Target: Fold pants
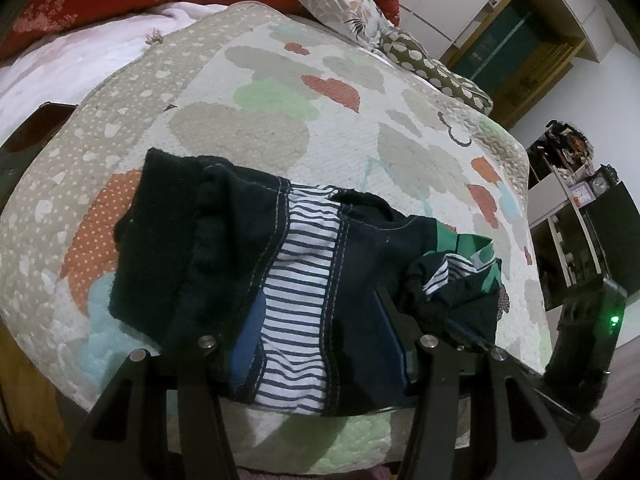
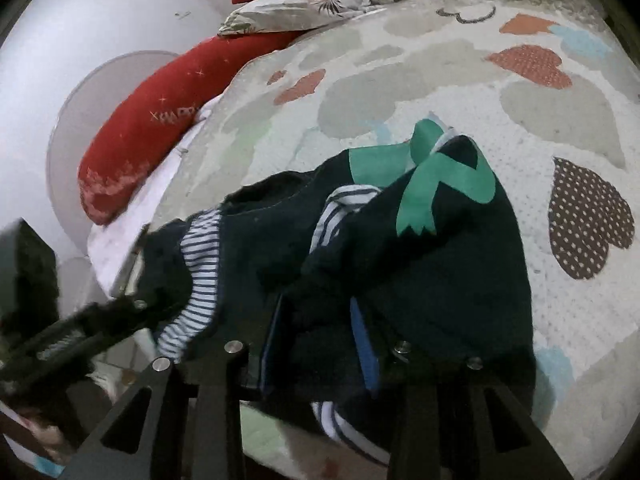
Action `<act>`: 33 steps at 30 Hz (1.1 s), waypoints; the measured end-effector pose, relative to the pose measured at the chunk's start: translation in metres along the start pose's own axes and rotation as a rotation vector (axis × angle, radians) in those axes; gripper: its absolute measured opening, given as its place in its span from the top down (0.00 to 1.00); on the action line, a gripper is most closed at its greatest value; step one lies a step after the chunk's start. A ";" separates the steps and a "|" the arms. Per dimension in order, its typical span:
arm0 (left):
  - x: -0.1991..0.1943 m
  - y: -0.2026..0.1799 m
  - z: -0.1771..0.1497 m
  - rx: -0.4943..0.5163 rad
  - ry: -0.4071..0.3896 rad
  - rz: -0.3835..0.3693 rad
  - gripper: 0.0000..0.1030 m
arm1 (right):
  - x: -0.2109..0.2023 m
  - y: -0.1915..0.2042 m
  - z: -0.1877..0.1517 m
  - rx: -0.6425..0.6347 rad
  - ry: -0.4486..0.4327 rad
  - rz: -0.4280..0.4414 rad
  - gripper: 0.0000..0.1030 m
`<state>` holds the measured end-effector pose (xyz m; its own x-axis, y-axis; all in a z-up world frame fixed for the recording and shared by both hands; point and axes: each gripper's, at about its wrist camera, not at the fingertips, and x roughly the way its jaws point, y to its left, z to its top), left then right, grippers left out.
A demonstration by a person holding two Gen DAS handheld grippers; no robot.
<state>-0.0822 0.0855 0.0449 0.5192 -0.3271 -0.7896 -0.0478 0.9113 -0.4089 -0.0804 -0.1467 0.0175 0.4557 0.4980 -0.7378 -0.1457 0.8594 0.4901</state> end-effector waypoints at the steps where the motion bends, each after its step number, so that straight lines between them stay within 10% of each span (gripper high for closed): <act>1: 0.001 0.000 0.000 -0.003 0.000 0.000 0.49 | 0.000 0.002 0.001 -0.009 0.001 -0.009 0.62; 11: -0.013 0.016 -0.003 -0.001 -0.037 0.041 0.48 | -0.048 0.076 0.006 -0.356 -0.148 -0.215 0.44; 18: -0.020 0.005 -0.010 0.070 -0.083 0.092 0.45 | 0.026 0.040 0.020 -0.243 0.052 -0.280 0.42; 33: -0.043 0.020 -0.007 0.080 -0.189 0.206 0.43 | -0.004 0.061 0.027 -0.254 -0.004 -0.257 0.41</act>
<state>-0.1112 0.1164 0.0677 0.6555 -0.0872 -0.7502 -0.1056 0.9730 -0.2053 -0.0669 -0.0990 0.0630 0.5091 0.2618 -0.8199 -0.2388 0.9582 0.1577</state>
